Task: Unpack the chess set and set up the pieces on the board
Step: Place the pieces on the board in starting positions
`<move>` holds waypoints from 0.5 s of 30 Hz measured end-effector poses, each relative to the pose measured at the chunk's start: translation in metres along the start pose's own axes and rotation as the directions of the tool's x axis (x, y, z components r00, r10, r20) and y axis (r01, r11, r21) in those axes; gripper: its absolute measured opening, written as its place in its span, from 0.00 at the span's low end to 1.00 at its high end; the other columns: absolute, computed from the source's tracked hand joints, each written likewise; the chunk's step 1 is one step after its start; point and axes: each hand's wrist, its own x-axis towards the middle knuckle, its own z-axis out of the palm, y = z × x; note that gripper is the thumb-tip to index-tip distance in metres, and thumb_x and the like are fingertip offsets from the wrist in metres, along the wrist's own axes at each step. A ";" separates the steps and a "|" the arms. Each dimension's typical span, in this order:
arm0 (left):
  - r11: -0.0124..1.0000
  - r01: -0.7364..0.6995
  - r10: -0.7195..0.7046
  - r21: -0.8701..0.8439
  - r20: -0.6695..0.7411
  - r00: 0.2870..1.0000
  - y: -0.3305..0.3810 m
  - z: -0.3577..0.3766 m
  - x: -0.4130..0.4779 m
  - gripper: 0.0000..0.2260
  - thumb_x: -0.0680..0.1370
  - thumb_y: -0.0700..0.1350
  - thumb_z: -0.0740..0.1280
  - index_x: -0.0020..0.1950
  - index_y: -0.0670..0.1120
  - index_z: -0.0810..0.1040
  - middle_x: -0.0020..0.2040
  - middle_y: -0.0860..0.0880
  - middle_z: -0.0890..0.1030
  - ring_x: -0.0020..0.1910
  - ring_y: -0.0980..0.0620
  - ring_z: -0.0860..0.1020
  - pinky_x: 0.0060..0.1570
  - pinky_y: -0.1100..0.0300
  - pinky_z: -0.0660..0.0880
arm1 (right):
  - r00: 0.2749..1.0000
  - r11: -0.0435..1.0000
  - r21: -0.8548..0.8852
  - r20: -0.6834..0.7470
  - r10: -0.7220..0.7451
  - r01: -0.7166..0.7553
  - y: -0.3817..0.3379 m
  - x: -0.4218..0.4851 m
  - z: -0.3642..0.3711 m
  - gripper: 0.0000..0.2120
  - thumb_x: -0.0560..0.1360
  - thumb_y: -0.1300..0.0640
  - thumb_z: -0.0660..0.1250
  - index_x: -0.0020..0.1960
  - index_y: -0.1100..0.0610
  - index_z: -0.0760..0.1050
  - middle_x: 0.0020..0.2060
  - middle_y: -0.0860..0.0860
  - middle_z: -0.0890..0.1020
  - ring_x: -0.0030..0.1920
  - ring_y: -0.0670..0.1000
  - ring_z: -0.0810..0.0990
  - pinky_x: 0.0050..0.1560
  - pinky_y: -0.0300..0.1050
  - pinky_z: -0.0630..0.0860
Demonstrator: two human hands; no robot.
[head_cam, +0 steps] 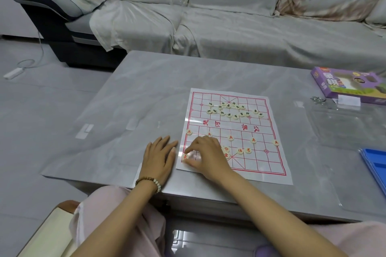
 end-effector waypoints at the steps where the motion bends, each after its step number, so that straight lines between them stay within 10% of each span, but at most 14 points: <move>1: 1.000 -0.001 0.001 0.001 0.000 1.000 0.000 0.000 0.000 0.30 0.74 0.61 0.40 0.69 0.56 0.69 0.72 0.52 0.65 0.73 0.53 0.57 0.72 0.57 0.44 | 1.000 1.000 -0.007 0.015 0.002 -0.002 -0.003 -0.003 0.006 0.11 0.72 0.46 0.69 0.51 0.50 0.81 0.49 0.47 0.79 0.54 0.48 0.72 0.58 0.42 0.59; 15: 1.000 0.019 -0.019 -0.021 -0.001 1.000 0.005 -0.002 -0.001 0.28 0.76 0.59 0.41 0.69 0.55 0.69 0.72 0.52 0.66 0.73 0.53 0.58 0.73 0.56 0.46 | 0.994 0.994 0.055 -0.064 0.094 -0.091 -0.003 -0.017 0.024 0.11 0.74 0.46 0.67 0.52 0.50 0.81 0.46 0.46 0.79 0.50 0.48 0.74 0.52 0.39 0.60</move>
